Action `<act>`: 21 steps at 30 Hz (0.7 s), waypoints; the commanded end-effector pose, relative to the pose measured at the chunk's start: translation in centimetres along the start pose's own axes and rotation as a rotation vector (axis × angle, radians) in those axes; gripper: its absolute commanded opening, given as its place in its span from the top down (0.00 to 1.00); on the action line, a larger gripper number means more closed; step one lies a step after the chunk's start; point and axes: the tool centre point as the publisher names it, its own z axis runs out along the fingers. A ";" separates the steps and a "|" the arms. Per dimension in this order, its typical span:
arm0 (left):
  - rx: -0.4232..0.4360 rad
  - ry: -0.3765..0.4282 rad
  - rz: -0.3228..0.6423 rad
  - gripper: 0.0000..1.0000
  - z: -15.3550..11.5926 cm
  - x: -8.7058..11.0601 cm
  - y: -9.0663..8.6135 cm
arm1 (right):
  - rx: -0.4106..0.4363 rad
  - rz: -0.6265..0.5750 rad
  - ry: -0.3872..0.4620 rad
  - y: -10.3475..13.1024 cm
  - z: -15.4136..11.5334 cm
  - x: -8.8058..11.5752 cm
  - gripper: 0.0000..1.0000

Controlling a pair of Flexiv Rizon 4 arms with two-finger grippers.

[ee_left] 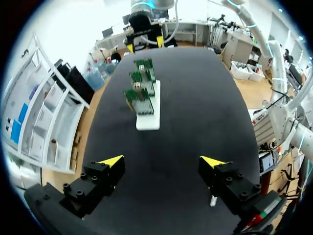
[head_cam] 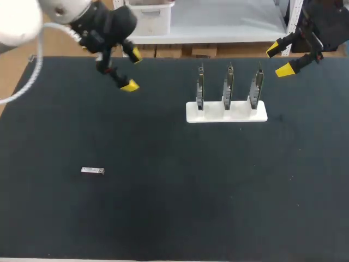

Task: Pick up the optical module with the left hand, and insert it into the network port with the right hand.

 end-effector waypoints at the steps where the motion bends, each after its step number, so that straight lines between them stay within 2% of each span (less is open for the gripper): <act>1: -0.176 0.082 -0.023 0.00 -2.6 2.5 -7.3 | 0.005 -0.001 0.001 0.2 0.0 0.0 0.00; 8: -0.173 0.272 -0.049 0.00 -2.0 6.6 -11.1 | 0.005 -0.001 0.001 0.2 0.0 0.0 0.00; 10: -0.155 0.266 -0.101 0.00 -1.7 7.7 -11.8 | 0.005 -0.001 0.001 0.2 0.0 0.0 0.00; 13: -0.133 0.303 -0.118 0.00 -1.0 9.2 -12.8 | 0.005 -0.001 0.001 0.2 0.0 0.0 0.00; 18: -0.067 0.377 -0.094 0.00 0.9 10.5 -14.3 | 0.005 -0.001 0.001 0.2 0.0 0.0 0.00; 21: -0.029 0.368 -0.107 0.00 1.8 11.3 -14.8 | 0.005 -0.001 0.001 0.2 0.0 0.0 0.00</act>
